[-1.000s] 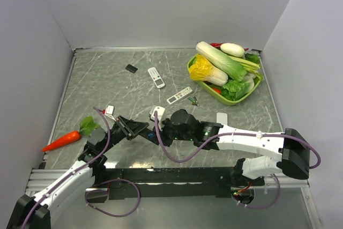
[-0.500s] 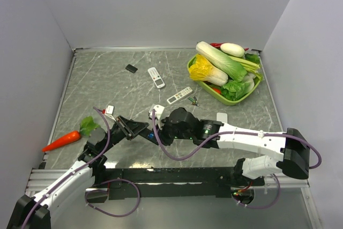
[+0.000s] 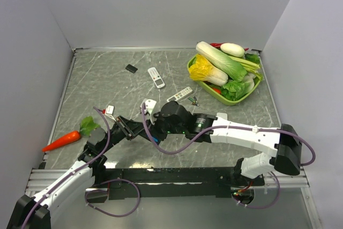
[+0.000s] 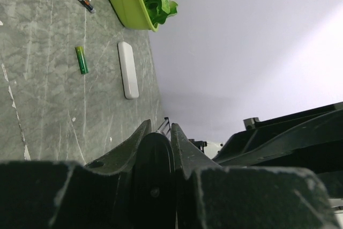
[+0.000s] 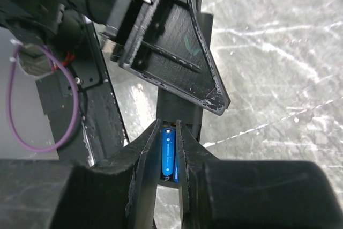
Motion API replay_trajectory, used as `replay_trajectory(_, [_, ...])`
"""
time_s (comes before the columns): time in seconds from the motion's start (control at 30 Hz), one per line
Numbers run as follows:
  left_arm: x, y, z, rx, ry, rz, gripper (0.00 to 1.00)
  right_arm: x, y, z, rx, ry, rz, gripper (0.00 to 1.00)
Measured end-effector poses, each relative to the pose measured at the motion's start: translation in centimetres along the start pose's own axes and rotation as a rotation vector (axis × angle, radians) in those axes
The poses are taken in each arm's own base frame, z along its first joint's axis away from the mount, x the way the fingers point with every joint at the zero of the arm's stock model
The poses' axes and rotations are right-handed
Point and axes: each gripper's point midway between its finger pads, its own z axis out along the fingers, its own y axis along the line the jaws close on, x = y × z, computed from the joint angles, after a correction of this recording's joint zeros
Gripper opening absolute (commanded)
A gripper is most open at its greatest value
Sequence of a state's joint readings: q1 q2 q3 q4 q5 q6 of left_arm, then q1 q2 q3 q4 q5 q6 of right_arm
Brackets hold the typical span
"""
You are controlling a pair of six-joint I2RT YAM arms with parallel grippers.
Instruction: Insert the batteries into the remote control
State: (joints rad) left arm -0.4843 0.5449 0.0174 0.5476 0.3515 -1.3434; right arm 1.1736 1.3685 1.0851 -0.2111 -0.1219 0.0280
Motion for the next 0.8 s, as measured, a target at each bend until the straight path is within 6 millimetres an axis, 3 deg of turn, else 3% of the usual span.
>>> replay_trajectory(0.2, [0.0,0.1,0.0,-0.004,0.002,-0.003,0.01,1.7,-0.2,0.6,0.005,0.075,0.008,0.21])
replay_trajectory(0.6, [0.1,0.3,0.0,-0.013,0.006,-0.009,0.01,2.0,-0.2,0.7,0.006,0.100,0.014,0.17])
replay_trajectory(0.8, [0.2,0.6,0.0,-0.023,0.008,-0.012,0.01,2.2,0.1,0.9,-0.009,0.107,0.018,0.10])
